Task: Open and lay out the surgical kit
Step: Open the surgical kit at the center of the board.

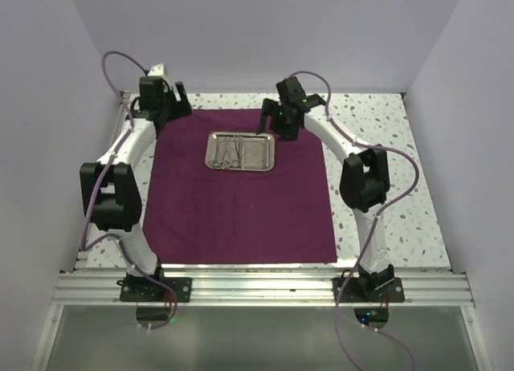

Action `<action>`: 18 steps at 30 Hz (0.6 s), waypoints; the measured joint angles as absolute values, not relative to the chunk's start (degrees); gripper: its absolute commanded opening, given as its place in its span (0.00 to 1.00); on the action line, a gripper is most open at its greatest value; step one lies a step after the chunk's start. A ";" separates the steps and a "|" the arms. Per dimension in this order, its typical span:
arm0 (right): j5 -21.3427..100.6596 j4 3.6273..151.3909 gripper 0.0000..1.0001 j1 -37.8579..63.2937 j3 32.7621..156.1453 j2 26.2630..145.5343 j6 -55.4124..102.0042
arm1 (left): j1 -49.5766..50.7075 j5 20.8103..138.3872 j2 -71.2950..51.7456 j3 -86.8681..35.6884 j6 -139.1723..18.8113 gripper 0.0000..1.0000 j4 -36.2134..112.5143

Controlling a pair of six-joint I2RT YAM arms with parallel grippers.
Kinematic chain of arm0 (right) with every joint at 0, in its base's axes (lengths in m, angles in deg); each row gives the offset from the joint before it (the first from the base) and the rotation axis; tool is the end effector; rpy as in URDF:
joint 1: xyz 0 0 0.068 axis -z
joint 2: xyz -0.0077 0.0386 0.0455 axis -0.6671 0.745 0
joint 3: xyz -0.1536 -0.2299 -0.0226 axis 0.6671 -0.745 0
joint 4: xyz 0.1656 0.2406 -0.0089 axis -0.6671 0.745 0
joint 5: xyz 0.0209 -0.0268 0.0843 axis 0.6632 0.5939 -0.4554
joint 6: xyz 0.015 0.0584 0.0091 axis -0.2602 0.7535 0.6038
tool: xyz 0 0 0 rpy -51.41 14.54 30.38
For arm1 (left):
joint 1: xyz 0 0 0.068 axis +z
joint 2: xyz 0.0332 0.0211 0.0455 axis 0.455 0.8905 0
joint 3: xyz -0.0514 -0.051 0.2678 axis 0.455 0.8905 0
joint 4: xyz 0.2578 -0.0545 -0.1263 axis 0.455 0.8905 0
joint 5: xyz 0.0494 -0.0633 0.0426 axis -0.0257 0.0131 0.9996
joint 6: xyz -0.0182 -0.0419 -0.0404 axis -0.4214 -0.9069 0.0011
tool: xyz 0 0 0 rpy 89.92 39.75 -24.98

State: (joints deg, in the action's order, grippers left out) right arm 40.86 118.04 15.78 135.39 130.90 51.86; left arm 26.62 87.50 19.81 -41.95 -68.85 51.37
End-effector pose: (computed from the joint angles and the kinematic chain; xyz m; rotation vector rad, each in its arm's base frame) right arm 0.4807 0.2407 0.2518 0.1556 2.5395 0.5878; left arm 0.4787 -0.0040 0.2966 -0.3504 2.0299 -0.2306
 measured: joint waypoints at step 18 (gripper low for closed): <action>48.32 125.97 0.39 17.11 137.86 138.94 50.70 | 23.67 89.36 15.02 -16.36 -68.48 0.57 56.16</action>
